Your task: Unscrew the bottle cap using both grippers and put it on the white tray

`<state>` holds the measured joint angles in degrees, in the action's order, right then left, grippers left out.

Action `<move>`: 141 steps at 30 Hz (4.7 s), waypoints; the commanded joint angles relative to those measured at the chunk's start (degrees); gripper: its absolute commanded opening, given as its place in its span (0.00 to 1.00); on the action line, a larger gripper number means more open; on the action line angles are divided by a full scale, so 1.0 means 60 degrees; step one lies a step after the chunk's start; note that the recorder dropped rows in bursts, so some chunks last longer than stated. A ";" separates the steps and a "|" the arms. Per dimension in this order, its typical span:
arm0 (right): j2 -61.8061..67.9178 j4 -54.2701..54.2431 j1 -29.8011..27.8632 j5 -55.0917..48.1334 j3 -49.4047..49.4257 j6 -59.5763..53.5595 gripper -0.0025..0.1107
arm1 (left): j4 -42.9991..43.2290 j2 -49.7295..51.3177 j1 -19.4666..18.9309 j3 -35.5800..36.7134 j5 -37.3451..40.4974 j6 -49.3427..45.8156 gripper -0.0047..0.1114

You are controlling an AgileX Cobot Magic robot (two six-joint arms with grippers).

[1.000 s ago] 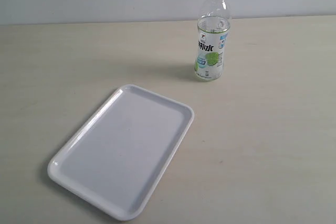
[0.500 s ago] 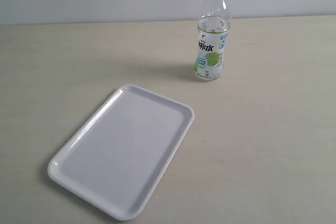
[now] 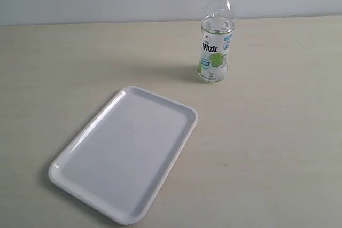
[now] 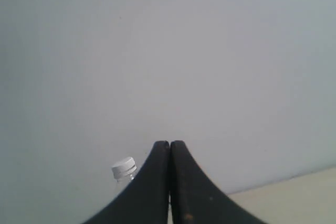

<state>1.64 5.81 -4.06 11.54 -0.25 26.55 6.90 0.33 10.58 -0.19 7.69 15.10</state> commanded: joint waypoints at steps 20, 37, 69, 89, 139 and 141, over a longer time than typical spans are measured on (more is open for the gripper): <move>0.9196 0.0502 0.0015 0.4395 -0.0873 -0.3099 0.03 | 0.0035 -0.0055 -0.0006 0.0031 -0.0012 -0.0005 0.04; 1.7164 0.1996 0.0015 0.5840 -0.5158 -0.3945 0.72 | 0.0035 -0.0055 -0.0006 0.0031 -0.0012 -0.0005 0.04; 2.0971 0.5271 0.0015 0.9699 -0.6516 -0.4734 0.72 | 0.0035 -0.0055 -0.0006 0.0031 -0.0012 -0.0005 0.04; 2.2026 0.5559 0.0225 0.8943 -0.8668 -0.3551 0.82 | 0.0035 -0.0055 -0.0006 0.0031 -0.0012 -0.0005 0.04; 2.1744 0.7808 0.0560 0.7283 -1.0556 -0.1411 0.02 | 0.0035 -0.0055 -0.0006 0.0031 -0.0012 -0.0023 0.04; 2.1744 0.7883 0.0560 0.7283 -1.0556 -0.1415 0.02 | 0.0035 -0.0055 -0.0006 0.0031 -0.0012 -0.0023 0.04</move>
<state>133.11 52.75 -0.70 53.92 -63.57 17.69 6.90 0.33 10.58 -0.19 7.69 15.10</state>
